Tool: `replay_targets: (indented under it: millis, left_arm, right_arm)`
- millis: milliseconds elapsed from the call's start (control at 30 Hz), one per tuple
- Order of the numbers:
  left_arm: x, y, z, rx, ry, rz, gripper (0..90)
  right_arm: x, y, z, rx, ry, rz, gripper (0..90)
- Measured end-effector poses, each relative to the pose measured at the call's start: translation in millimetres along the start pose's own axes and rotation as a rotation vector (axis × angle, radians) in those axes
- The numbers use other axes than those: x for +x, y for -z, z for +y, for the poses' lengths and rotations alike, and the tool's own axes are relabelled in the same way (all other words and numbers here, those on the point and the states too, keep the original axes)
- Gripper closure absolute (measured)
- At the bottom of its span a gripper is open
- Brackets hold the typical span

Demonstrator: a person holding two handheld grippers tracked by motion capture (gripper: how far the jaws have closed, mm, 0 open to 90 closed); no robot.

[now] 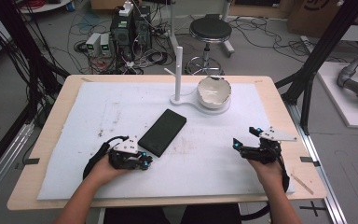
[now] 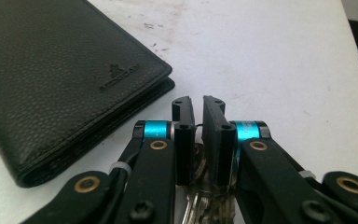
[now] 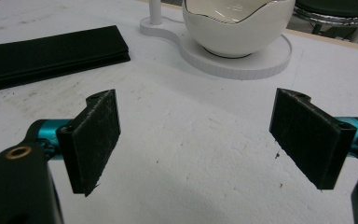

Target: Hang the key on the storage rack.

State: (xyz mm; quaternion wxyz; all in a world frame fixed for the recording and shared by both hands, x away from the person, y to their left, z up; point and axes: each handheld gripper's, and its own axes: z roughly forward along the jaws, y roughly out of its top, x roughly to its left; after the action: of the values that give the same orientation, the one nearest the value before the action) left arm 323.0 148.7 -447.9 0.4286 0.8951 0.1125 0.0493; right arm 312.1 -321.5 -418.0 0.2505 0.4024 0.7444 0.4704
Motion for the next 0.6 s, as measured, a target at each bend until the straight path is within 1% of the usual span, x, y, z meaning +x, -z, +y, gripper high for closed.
replay_targets:
  millis: [100, 133, 167, 200, 267, 333, 367, 400, 433, 533, 567, 600]
  left_arm:
    - [1.1, 2.3, 1.3, 0.002, -0.001, -0.007, 84.2]
    - [0.9, 5.8, 2.9, -0.014, 0.009, -0.015, 85.5]
    - [0.9, 5.8, 2.9, -0.014, 0.009, -0.015, 87.6]
    - [0.6, 7.8, 4.0, -0.021, 0.016, -0.010, 87.6]
    - [0.4, 11.9, 7.2, -0.019, 0.007, -0.010, 88.1]
    - [0.2, 12.6, 8.1, -0.028, 0.010, -0.016, 88.1]
    - [0.0, 13.4, 8.6, -0.036, 0.013, -0.021, 88.1]
    - [-0.3, 15.2, 9.8, -0.053, 0.015, -0.020, 88.1]
    - [-0.2, 16.8, 10.3, -0.060, 0.014, -0.018, 88.1]
    - [0.1, 21.9, 11.9, -0.101, 0.032, -0.018, 88.2]
    - [0.1, 21.9, 11.9, -0.101, 0.032, -0.018, 88.2]
    - [0.0, 24.3, 12.4, -0.120, 0.042, -0.019, 88.2]
  right_arm:
    - [0.2, -0.4, -0.1, 0.000, -0.001, 0.000, 16.3]
    - [0.2, -0.9, -0.3, 0.001, 0.001, -0.001, 16.3]
    - [0.2, -0.9, -0.3, 0.001, 0.001, -0.001, 16.3]
    - [0.1, -1.0, -0.2, 0.000, 0.005, -0.001, 16.3]
    - [0.8, -0.9, -0.1, 0.003, 0.003, 0.003, 16.3]
    - [0.6, -1.2, -0.2, 0.002, 0.002, 0.003, 16.3]
    - [0.4, -1.3, -0.2, 0.001, 0.006, 0.002, 16.3]
    - [0.4, -1.3, -0.2, 0.001, 0.006, 0.001, 16.3]
    - [0.5, -1.3, -0.1, 0.001, 0.004, 0.003, 16.3]
    - [0.9, -1.3, -0.2, 0.002, 0.003, 0.005, 16.3]
    - [0.9, -1.3, -0.2, 0.002, 0.003, 0.005, 16.3]
    - [0.9, -1.5, -0.1, 0.001, 0.003, 0.005, 16.3]
